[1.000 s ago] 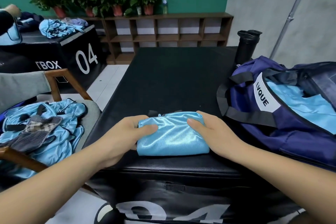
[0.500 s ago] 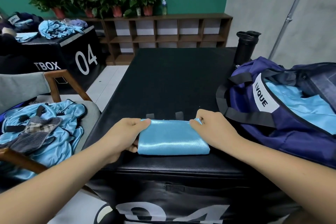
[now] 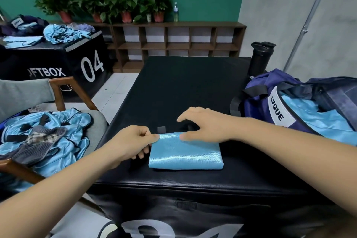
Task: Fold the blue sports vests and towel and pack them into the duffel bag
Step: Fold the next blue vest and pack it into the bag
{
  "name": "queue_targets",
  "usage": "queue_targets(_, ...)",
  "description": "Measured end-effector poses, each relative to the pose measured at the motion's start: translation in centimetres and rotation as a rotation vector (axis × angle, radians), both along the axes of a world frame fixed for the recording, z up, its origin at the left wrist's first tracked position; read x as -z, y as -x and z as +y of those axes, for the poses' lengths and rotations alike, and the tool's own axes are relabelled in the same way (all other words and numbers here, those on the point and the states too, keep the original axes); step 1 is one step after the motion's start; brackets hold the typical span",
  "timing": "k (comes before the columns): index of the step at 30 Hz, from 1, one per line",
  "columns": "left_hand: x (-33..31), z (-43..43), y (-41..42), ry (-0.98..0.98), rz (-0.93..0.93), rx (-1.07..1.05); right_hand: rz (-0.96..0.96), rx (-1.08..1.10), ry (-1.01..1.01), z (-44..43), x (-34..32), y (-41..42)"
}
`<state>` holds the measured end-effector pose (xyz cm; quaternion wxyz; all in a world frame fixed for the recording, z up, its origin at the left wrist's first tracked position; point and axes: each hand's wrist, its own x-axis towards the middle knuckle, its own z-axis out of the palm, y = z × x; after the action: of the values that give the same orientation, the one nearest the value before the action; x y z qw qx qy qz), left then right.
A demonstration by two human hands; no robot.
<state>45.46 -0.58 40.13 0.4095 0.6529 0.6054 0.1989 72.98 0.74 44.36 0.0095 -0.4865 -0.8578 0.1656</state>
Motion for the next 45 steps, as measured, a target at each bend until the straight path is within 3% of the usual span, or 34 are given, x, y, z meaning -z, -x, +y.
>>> queue_targets(5, -0.2, -0.2, 0.2, 0.001, 0.029, 0.014, -0.117, 0.017, 0.293, 1.6, -1.7, 2.0)
queue_targets(13, -0.5, -0.5, 1.1, -0.012, 0.058, 0.073, -0.158, -0.005, 0.392, 0.8, -1.2, 3.7)
queue_targets(18, -0.8, -0.6, 1.1, -0.024, 0.049, 0.084, -0.036, 0.037, 0.497, 0.0, -1.1, 3.4)
queue_targets(31, -3.4, 0.4, -1.0, -0.1, -0.053, 0.077, -0.002, 0.061, 0.283, -3.3, -5.9, -0.8)
queue_targets(41, -8.0, -1.0, -11.8, -0.244, -0.175, 0.19, 0.089, 0.225, 0.125, -7.5, -18.9, -14.2)
queue_targets(45, -9.8, -1.7, -16.9, -0.307, -0.193, 0.251, 0.006, 0.357, 0.092, -7.2, -21.0, -20.7)
